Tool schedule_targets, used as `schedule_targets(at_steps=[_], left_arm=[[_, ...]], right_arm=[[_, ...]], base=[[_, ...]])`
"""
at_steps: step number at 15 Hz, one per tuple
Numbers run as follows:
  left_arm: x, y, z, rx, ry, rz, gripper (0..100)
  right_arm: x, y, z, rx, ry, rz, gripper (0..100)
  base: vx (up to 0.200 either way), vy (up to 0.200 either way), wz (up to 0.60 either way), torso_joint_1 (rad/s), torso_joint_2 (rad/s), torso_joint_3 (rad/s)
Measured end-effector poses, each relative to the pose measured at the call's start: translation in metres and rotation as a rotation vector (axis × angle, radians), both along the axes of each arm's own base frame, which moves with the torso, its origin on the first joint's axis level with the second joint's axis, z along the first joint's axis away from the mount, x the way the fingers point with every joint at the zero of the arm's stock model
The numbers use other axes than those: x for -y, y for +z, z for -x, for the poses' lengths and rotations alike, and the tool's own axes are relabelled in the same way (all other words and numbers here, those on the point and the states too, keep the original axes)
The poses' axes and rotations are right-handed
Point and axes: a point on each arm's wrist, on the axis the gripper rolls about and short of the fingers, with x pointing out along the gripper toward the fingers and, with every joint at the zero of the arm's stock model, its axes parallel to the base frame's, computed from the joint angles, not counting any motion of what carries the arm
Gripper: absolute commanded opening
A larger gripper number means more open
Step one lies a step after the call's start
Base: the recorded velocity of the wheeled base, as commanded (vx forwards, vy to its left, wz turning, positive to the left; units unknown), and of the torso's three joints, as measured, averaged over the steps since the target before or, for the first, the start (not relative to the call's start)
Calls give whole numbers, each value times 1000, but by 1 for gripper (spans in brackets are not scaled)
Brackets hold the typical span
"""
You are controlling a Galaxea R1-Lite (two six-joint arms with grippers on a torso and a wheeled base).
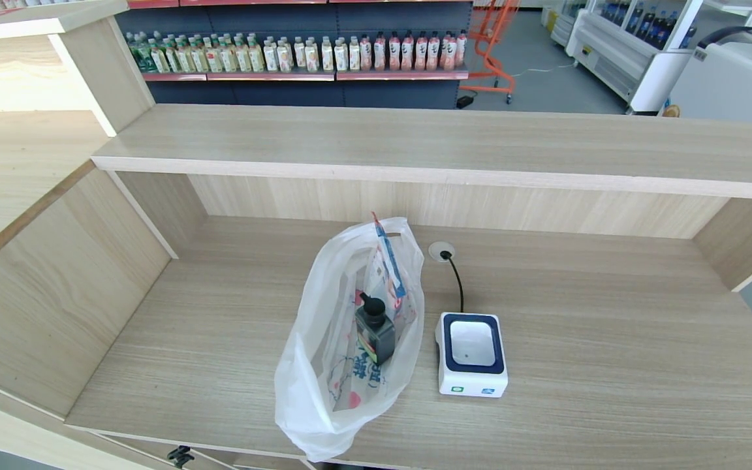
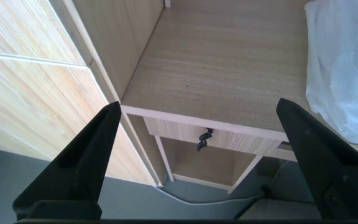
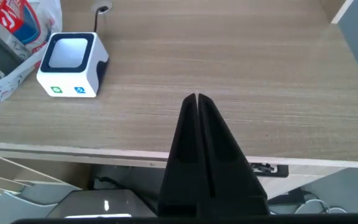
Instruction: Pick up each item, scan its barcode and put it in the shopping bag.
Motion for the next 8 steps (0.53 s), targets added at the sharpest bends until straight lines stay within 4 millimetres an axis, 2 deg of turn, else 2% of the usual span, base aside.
schedule_targets(at_steps=[6,8], left_arm=[[0,0,0,0,0,1,100],[0,0,0,-1,0,-5,100]], right_arm=[[0,0,0,0,0,0,0],[0,0,0,1,0,0,0]], base=[[0,0,0,0,0,0],[200,-200,0,0,2,5]])
